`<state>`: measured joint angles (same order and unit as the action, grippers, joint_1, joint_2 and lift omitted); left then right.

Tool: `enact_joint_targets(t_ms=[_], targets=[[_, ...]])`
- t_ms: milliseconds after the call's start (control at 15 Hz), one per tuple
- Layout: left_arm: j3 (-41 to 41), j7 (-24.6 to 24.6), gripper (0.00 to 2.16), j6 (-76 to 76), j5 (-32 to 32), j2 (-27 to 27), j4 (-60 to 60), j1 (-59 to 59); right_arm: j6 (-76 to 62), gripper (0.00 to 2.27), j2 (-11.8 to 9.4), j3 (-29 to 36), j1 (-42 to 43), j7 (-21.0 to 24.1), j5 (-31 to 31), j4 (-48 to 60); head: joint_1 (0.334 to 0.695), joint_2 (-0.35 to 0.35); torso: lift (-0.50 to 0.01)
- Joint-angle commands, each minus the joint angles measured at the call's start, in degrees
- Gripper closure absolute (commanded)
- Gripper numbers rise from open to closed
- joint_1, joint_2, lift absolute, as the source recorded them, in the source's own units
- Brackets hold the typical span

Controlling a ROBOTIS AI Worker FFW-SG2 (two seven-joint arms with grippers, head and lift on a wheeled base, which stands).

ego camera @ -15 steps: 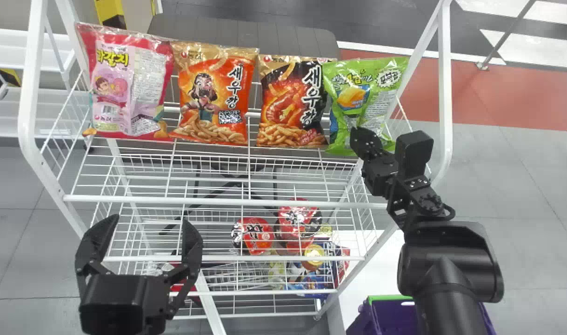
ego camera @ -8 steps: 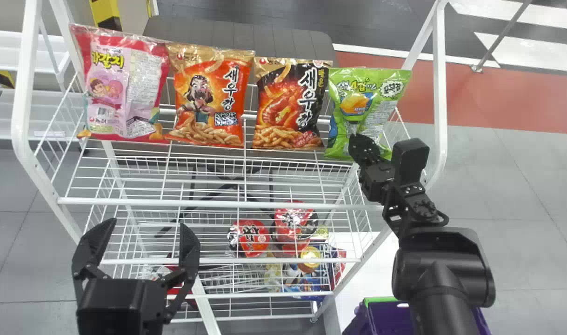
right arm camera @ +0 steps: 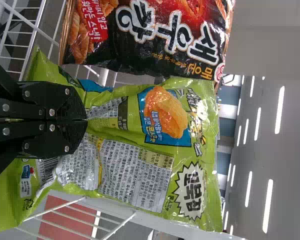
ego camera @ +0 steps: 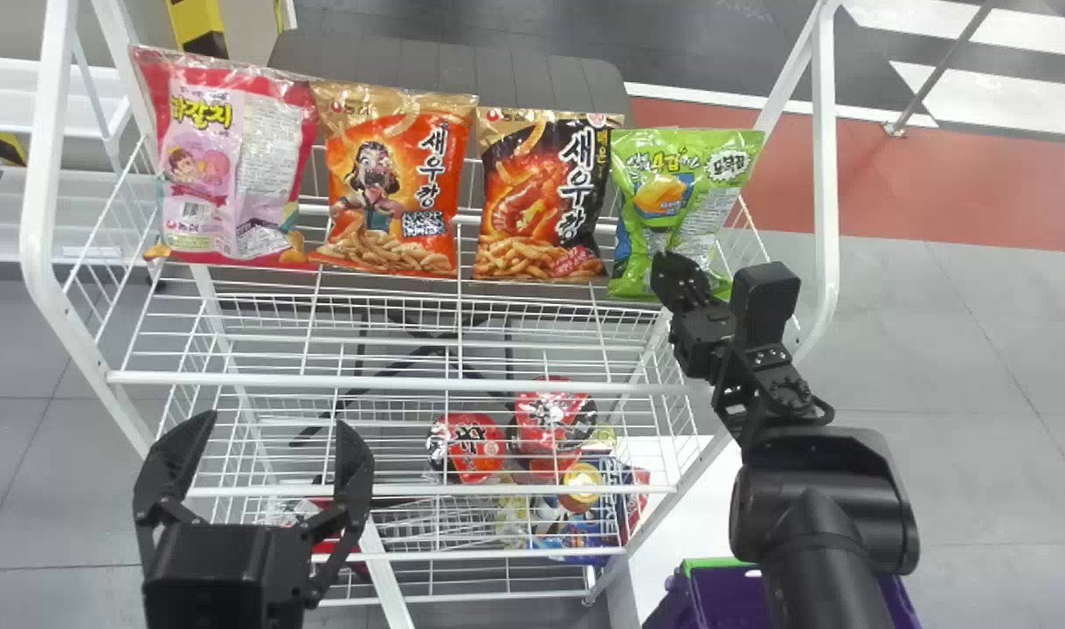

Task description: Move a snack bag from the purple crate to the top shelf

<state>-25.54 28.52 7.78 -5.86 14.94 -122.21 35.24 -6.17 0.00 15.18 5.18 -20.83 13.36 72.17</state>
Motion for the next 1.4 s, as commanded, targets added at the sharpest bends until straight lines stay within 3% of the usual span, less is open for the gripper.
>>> enact_joint_targets(t_ms=[0,67,1000,1333], targets=[[-0.04,-0.04,0.10,0.09,0.06,0.00,0.31,-0.26,-0.02,0.41,0.05,0.20,0.01,0.00,-0.09,-0.01,0.695,-0.197,0.000],[-0.04,-0.04,0.10,0.09,0.06,-0.09,0.40,-0.26,-0.02,0.18,0.05,0.20,0.01,0.00,-0.09,-0.01,0.695,-0.198,0.000],[-0.30,0.14,0.10,0.09,0.15,0.00,0.40,-0.35,-0.02,0.17,0.05,-0.15,-2.37,0.00,-1.24,2.45,0.695,-0.205,0.000],[-0.48,0.14,0.10,0.09,0.15,0.00,0.13,-0.26,4.55,0.17,0.05,-1.90,-6.32,-0.35,-3.17,12.99,0.695,-0.203,0.000]])
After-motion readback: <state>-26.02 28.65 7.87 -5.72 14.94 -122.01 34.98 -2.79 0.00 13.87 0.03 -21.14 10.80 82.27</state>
